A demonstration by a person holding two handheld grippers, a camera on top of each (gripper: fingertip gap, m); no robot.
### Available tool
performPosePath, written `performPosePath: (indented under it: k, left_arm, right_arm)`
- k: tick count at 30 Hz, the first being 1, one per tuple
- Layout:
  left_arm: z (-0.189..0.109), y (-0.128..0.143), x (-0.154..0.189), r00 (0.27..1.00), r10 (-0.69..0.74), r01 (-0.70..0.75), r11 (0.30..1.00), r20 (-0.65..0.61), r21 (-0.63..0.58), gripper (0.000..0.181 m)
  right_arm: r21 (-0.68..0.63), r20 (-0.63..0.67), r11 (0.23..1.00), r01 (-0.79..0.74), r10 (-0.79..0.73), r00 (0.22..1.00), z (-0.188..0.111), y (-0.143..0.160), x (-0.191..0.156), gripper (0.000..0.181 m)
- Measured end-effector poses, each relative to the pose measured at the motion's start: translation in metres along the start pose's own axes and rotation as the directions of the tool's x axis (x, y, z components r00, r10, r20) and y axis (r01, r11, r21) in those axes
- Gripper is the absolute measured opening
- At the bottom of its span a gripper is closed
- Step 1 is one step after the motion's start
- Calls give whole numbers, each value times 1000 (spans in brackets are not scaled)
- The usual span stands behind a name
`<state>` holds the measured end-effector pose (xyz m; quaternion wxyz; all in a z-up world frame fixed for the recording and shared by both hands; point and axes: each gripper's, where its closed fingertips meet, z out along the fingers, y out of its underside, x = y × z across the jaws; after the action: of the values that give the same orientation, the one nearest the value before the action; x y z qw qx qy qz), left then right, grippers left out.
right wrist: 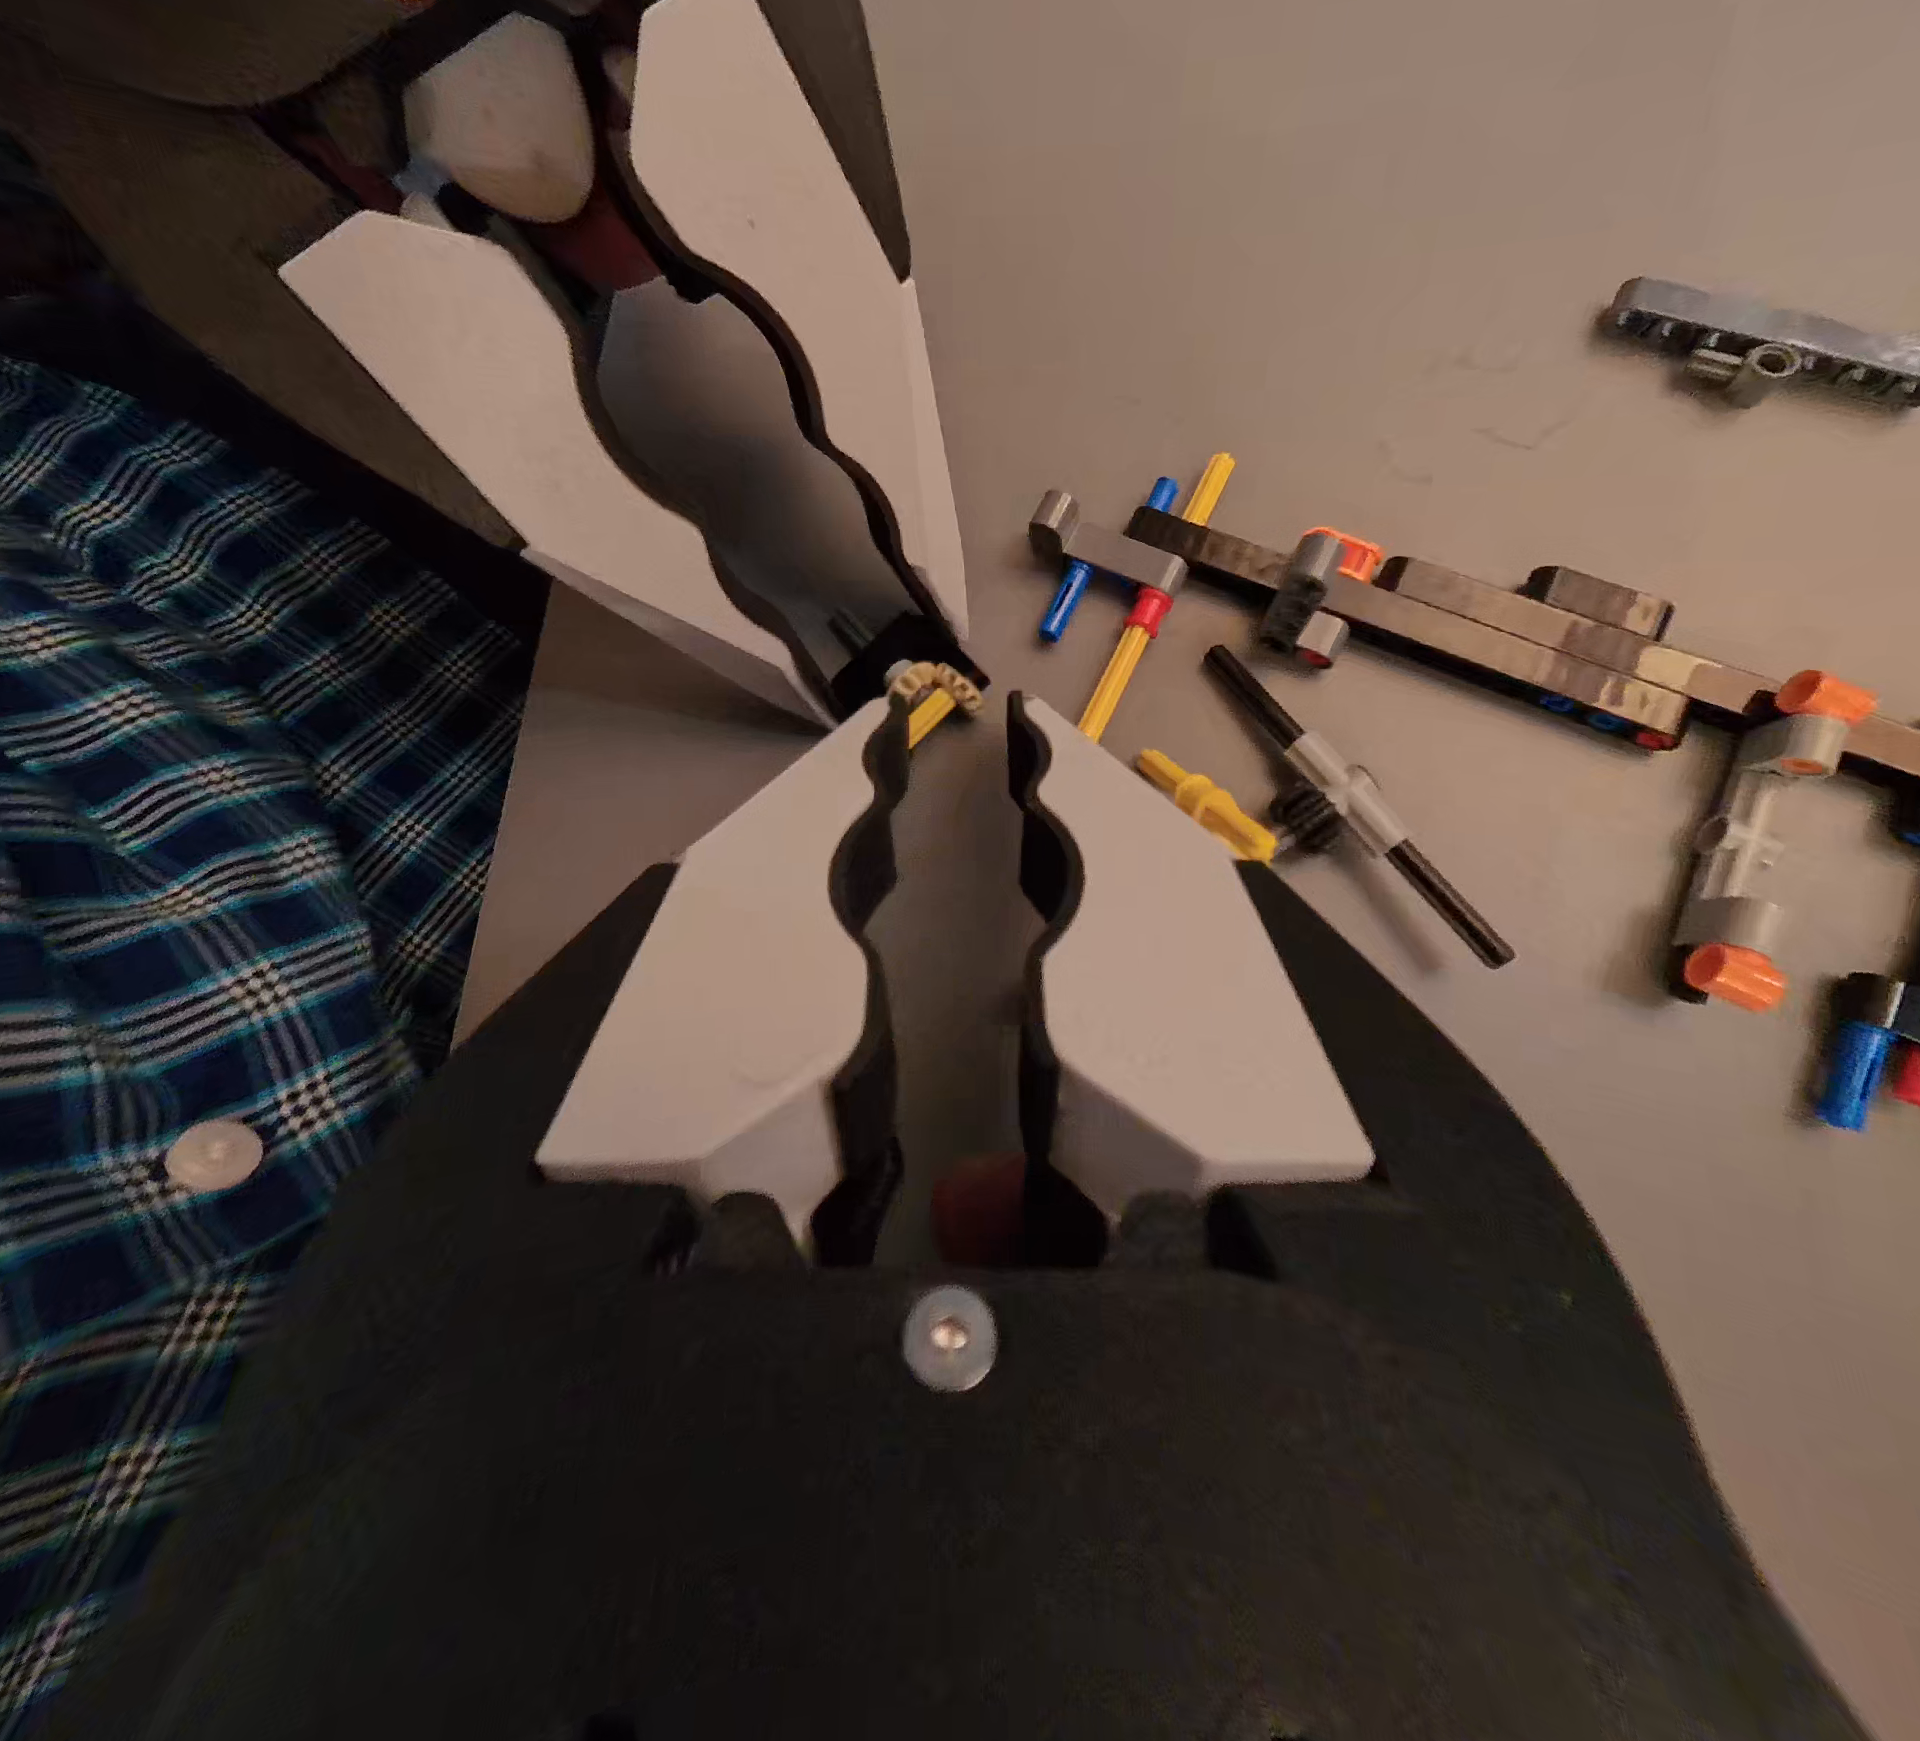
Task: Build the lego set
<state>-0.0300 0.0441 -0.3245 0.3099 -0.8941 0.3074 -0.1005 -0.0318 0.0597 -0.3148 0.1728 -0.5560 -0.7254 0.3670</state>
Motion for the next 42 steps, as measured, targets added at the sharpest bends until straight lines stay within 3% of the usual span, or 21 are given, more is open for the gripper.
performPosePath:
  k: [1, 6, 9, 12, 17, 26, 31, 36, 42]
  left_arm:
    - [0, 0, 0, 1000, 1, -1, 1000, 0, -1, 23]
    - [0, -1, 1, 1000, 5, -5, 1000, -8, -2, 23]
    - [-1, -1, 1, 1000, 11, -11, 1000, -10, -5, 23]
    - [-1, -1, 2, 1000, 19, -19, 1000, -12, -8, 23]
    - [-2, -1, 2, 1000, 25, -26, 1000, -19, -10, 23]
    - [-3, -2, 4, 999, 26, -27, 1000, -20, -11, 23]
    - [-3, -2, 4, 999, 27, -27, 1000, -20, -10, 23]
    - [-2, -3, 4, 999, 24, -24, 1000, -24, -8, 23]
    - [0, -6, 4, 999, 26, -27, 1000, -31, -12, 23]
  right_arm:
    - [-1, 10, 1000, 13, -13, 1000, -2, 1, -2, 19]
    - [-18, 86, 989, 144, -142, 986, -11, 4, -9, 45]
    - [-7, 122, 960, 282, -279, 953, -14, 1, -13, 46]
    - [30, 148, 898, 439, -439, 886, -18, -4, -24, 49]
    - [-24, 134, 755, 655, -647, 750, -15, 12, -29, 41]
    - [-61, 83, 691, 720, -715, 694, -9, 16, -24, 21]
    - [-71, 90, 700, 711, -705, 703, -8, 17, -25, 21]
    - [-79, 119, 760, 645, -635, 763, -9, 16, -26, 20]
    - [-78, 96, 754, 653, -646, 757, -8, 15, -27, 19]
